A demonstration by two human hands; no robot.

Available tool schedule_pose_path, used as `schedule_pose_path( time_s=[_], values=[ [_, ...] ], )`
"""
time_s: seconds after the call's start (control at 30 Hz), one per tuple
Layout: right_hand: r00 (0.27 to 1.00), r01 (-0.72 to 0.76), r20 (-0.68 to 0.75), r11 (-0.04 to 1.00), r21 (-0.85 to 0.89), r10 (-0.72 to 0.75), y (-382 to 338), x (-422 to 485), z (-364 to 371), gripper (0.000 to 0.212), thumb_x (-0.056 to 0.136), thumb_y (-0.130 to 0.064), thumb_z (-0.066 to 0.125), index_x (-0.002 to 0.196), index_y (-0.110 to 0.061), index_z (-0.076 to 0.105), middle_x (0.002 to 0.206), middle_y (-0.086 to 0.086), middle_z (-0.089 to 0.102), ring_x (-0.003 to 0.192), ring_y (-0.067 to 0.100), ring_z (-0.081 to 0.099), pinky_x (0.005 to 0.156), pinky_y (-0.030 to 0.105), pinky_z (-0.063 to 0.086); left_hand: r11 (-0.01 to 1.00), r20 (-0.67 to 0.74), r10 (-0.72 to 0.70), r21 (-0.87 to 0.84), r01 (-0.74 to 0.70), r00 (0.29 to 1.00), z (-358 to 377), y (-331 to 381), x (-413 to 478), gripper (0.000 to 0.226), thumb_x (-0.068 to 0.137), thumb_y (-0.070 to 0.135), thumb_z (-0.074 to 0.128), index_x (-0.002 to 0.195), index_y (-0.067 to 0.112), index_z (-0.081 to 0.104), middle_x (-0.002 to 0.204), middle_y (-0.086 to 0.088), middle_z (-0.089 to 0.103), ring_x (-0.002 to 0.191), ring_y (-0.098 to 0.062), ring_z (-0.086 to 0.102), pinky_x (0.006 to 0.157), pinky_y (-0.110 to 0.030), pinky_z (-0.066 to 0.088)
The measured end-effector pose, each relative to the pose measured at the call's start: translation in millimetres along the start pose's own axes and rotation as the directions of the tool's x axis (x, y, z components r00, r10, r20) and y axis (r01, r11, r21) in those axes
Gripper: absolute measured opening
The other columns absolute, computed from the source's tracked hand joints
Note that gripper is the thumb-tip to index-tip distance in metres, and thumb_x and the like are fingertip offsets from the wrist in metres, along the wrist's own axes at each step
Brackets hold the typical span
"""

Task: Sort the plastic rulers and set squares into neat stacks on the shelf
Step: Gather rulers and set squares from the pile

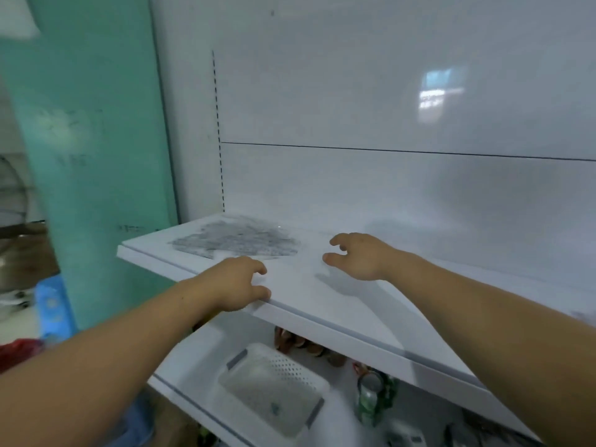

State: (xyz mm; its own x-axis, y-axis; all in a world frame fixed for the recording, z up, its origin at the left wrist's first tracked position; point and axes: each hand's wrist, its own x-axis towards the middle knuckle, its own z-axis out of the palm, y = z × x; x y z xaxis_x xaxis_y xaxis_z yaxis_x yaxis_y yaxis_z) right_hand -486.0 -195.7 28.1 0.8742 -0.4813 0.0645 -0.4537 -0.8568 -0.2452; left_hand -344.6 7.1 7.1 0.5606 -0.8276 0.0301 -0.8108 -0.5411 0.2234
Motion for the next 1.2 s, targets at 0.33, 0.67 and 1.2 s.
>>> schedule_pose_path(
  time_s=[0.33,0.67,1.2],
  values=[
    [0.992,0.116,0.047,0.993,-0.023,-0.115,-92.7,133.1,34.9,0.065,0.094,-0.055,0.042,0.146,-0.018,0.032,0.151,0.005,0.034,0.136,0.022,0.035,0.105,0.028,0.028,0.989,-0.078,-0.143,-0.039,0.14,0.987,-26.0,-138.1,46.2,0.055,0.087,0.045,0.058,0.136,0.024,0.045,0.147,0.001,0.039,0.131,-0.02,0.039,0.106,-0.032,0.032],
    [0.987,0.034,0.16,0.996,-0.078,-0.021,-101.9,271.6,56.7,0.079,0.093,-0.063,0.033,0.15,-0.011,0.019,0.157,0.008,0.02,0.141,0.027,0.026,0.113,0.038,0.026,0.99,-0.131,-0.113,-0.1,0.1,0.985,-39.2,-187.7,166.7,0.067,0.085,0.054,0.056,0.142,0.024,0.037,0.149,0.0,0.036,0.129,-0.019,0.042,0.104,-0.032,0.034],
    [0.989,-0.127,-0.071,0.992,0.01,0.127,-99.7,288.2,59.7,0.053,0.094,-0.011,0.046,0.145,-0.013,0.033,0.142,0.009,0.038,0.128,0.024,0.042,0.101,0.026,0.033,0.989,-0.043,0.149,0.022,-0.148,0.988,-52.2,-216.7,229.2,0.047,0.092,0.028,0.055,0.138,0.019,0.044,0.131,0.0,0.053,0.114,-0.017,0.051,0.084,-0.02,0.035]
  ],
)
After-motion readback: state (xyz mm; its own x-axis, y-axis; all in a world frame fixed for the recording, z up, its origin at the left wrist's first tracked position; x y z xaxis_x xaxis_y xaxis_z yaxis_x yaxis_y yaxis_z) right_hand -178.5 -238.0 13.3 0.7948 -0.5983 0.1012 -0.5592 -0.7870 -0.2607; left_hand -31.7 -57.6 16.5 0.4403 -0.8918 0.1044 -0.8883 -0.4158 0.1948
